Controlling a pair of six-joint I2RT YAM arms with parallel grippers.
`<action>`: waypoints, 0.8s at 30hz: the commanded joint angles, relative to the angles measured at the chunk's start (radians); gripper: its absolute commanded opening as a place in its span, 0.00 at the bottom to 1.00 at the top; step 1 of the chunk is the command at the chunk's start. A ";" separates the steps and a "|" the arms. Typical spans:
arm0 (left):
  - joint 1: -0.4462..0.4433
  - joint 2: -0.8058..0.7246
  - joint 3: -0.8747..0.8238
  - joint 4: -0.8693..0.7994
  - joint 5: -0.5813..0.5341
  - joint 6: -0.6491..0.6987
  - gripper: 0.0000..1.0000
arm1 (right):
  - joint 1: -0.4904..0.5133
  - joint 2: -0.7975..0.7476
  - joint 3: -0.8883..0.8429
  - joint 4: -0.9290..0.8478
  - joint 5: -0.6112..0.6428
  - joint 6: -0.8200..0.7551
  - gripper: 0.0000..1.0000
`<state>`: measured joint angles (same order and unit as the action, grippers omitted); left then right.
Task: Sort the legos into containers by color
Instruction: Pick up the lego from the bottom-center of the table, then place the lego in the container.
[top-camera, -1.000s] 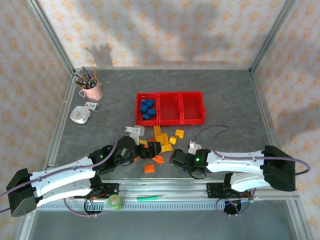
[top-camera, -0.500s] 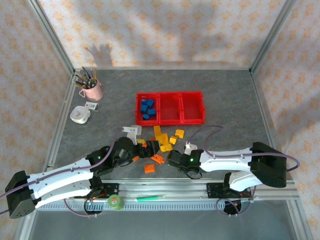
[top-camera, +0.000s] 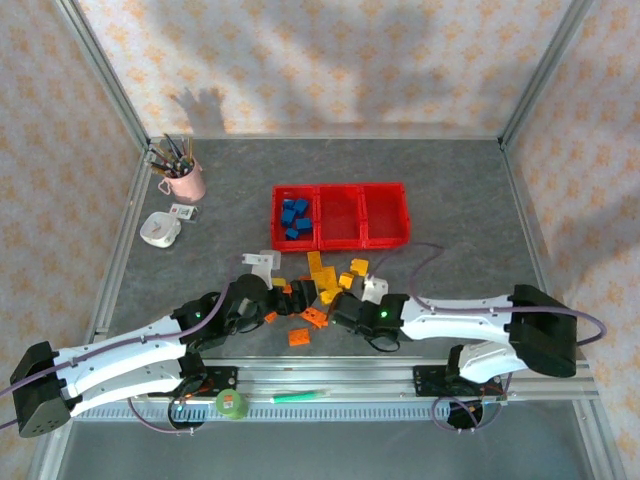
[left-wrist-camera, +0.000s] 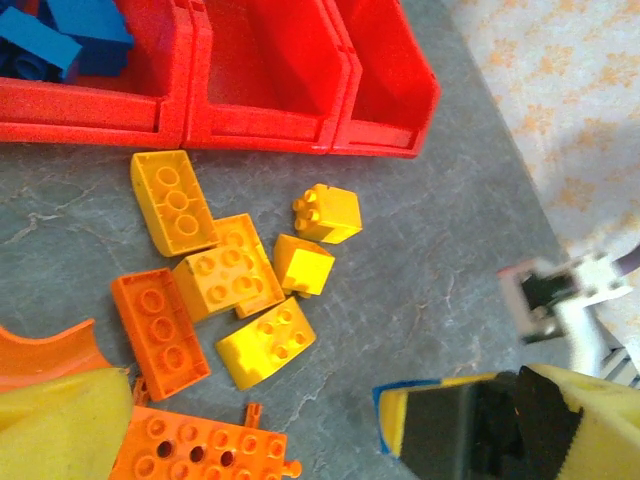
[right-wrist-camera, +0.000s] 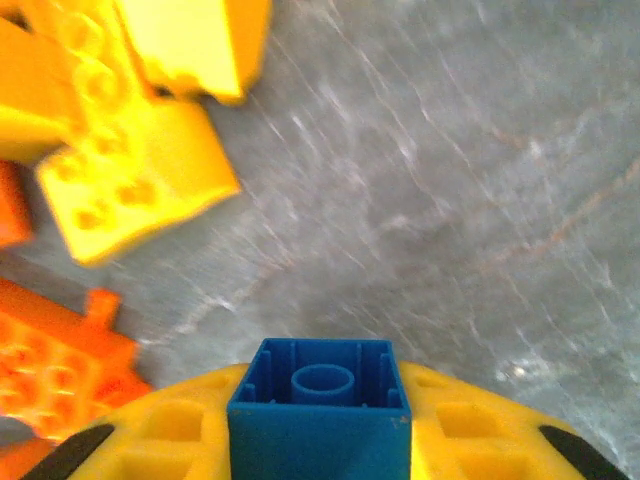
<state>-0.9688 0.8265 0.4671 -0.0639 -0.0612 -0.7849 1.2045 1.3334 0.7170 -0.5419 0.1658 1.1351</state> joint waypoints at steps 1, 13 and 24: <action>-0.004 -0.015 0.062 -0.075 -0.067 0.006 0.99 | -0.050 -0.043 0.078 -0.018 0.078 -0.117 0.25; 0.087 -0.062 0.138 -0.228 -0.157 0.021 0.99 | -0.247 0.178 0.462 0.121 0.041 -0.469 0.26; 0.233 -0.122 0.119 -0.266 -0.147 0.021 0.99 | -0.378 0.607 0.911 0.125 -0.024 -0.653 0.28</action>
<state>-0.7567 0.7231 0.5755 -0.2970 -0.1909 -0.7769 0.8532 1.8683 1.5455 -0.4030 0.1482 0.5583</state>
